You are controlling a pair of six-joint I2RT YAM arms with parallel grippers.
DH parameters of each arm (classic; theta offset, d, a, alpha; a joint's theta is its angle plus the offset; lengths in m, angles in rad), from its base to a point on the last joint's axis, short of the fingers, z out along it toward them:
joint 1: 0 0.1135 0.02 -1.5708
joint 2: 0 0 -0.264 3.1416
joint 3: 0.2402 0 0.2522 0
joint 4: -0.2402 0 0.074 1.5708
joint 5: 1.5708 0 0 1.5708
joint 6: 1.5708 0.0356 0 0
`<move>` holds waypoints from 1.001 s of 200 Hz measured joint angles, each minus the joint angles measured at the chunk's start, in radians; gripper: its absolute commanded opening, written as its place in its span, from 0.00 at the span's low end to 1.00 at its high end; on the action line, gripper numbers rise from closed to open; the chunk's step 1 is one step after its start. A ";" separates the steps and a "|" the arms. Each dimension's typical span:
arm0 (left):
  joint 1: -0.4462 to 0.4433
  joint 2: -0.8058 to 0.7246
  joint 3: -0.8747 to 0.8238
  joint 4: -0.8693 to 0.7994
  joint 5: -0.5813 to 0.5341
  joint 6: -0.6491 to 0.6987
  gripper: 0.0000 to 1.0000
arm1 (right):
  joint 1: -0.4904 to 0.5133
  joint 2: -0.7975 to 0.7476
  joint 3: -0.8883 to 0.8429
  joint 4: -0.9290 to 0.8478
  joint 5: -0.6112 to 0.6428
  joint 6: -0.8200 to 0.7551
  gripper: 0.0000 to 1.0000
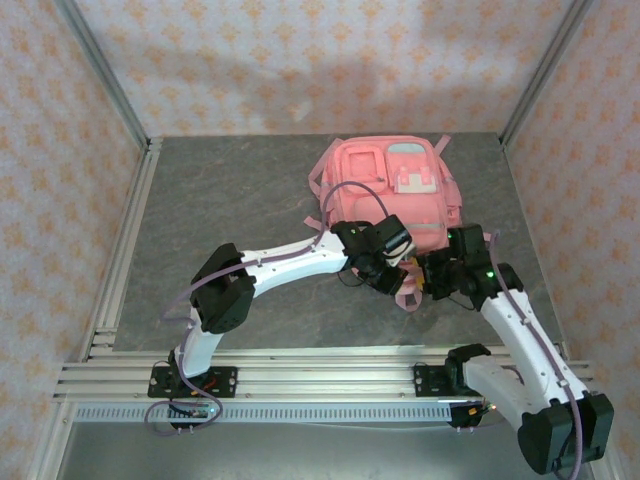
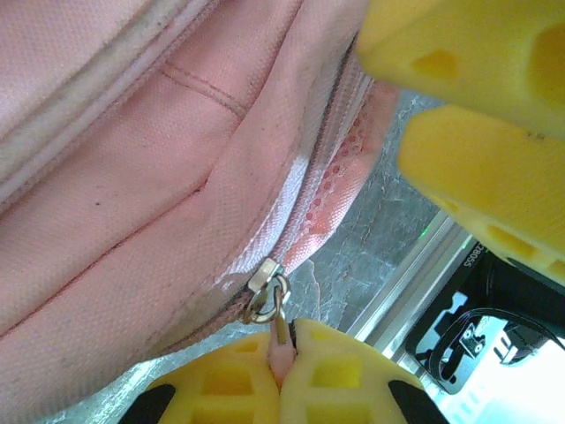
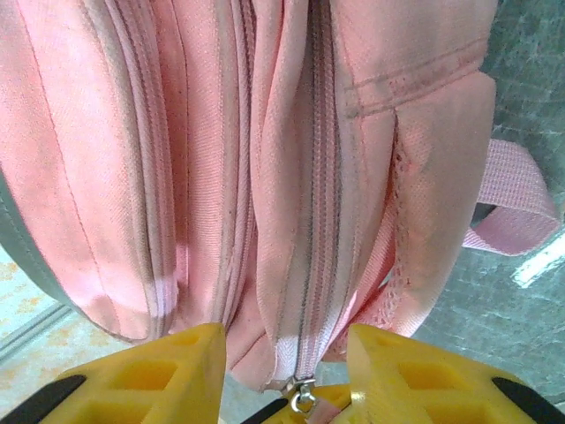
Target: Pack books, pencil case, and school supplies into a backpack
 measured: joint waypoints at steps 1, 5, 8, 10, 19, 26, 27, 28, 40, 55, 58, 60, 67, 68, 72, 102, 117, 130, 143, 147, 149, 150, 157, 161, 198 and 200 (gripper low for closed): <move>0.000 0.000 0.000 0.000 0.000 0.000 0.00 | 0.000 -0.001 -0.002 0.000 0.000 0.002 0.46; 0.000 0.000 0.000 0.000 0.000 -0.002 0.00 | 0.000 -0.002 -0.006 0.003 0.000 0.007 0.48; 0.000 0.000 0.000 0.000 0.000 0.000 0.00 | 0.000 -0.003 -0.009 0.005 0.000 0.008 0.48; 0.000 0.000 0.000 0.000 0.000 0.000 0.00 | 0.000 -0.002 -0.013 0.009 -0.001 0.014 0.49; 0.000 0.000 0.000 0.000 0.000 0.002 0.00 | 0.000 0.002 -0.028 0.023 -0.005 0.020 0.50; 0.000 0.000 0.001 0.000 0.000 0.003 0.00 | 0.000 0.012 -0.040 0.037 -0.010 0.026 0.51; 0.000 0.000 0.001 0.000 0.000 0.005 0.00 | 0.000 0.013 -0.041 0.037 -0.010 0.027 0.51; 0.000 0.000 0.002 0.000 0.000 0.005 0.00 | 0.000 0.015 -0.043 0.040 -0.011 0.029 0.51; 0.000 0.000 0.004 0.000 0.000 0.009 0.00 | 0.000 0.042 -0.057 0.062 -0.020 0.037 0.51; 0.000 0.000 0.004 -0.001 0.000 0.011 0.00 | 0.000 0.077 -0.063 0.079 -0.024 0.038 0.46; 0.000 0.000 0.004 -0.001 0.000 0.011 0.00 | 0.000 0.082 -0.064 0.082 -0.025 0.038 0.45; 0.000 0.001 0.004 -0.001 0.000 0.011 0.00 | 0.000 0.083 -0.064 0.082 -0.025 0.039 0.44; 0.000 0.002 0.004 -0.002 0.000 0.012 0.00 | 0.000 0.092 -0.064 0.089 -0.028 0.037 0.38; 0.000 0.002 0.004 -0.002 0.000 0.012 0.00 | 0.000 0.093 -0.064 0.090 -0.028 0.036 0.38; 0.000 0.002 0.004 -0.003 0.000 0.015 0.00 | 0.000 0.100 -0.064 0.094 -0.027 0.034 0.34; 0.009 0.002 0.003 -0.003 0.000 0.018 0.00 | 0.002 0.149 -0.057 0.092 -0.017 -0.013 0.00; 0.026 -0.008 -0.031 0.021 0.007 0.018 0.00 | 0.004 0.156 -0.046 0.073 0.002 -0.043 0.00; 0.046 -0.034 -0.087 0.043 0.018 0.018 0.00 | 0.004 0.157 -0.038 0.055 0.023 -0.069 0.00; 0.071 -0.069 -0.148 0.058 0.022 0.018 0.00 | 0.004 0.157 -0.034 0.041 0.042 -0.092 0.00; 0.079 -0.079 -0.165 0.062 0.023 0.018 0.00 | 0.004 0.157 -0.034 0.038 0.046 -0.098 0.00; 0.085 -0.086 -0.174 0.063 0.023 0.018 0.00 | 0.004 0.157 -0.034 0.037 0.047 -0.101 0.00; 0.087 -0.089 -0.177 0.063 0.023 0.018 0.00 | 0.004 0.157 -0.034 0.036 0.048 -0.103 0.00; 0.103 -0.109 -0.206 0.071 0.023 0.018 0.00 | 0.003 0.157 -0.032 0.032 0.052 -0.112 0.00; 0.113 -0.122 -0.222 0.072 0.023 0.018 0.00 | 0.003 0.158 -0.031 0.031 0.053 -0.117 0.00; 0.190 -0.192 -0.306 0.101 0.023 0.031 0.00 | -0.006 0.159 0.000 0.006 0.059 -0.175 0.00; 0.192 -0.192 -0.308 0.102 0.023 0.034 0.00 | -0.007 0.159 0.002 0.005 0.059 -0.178 0.00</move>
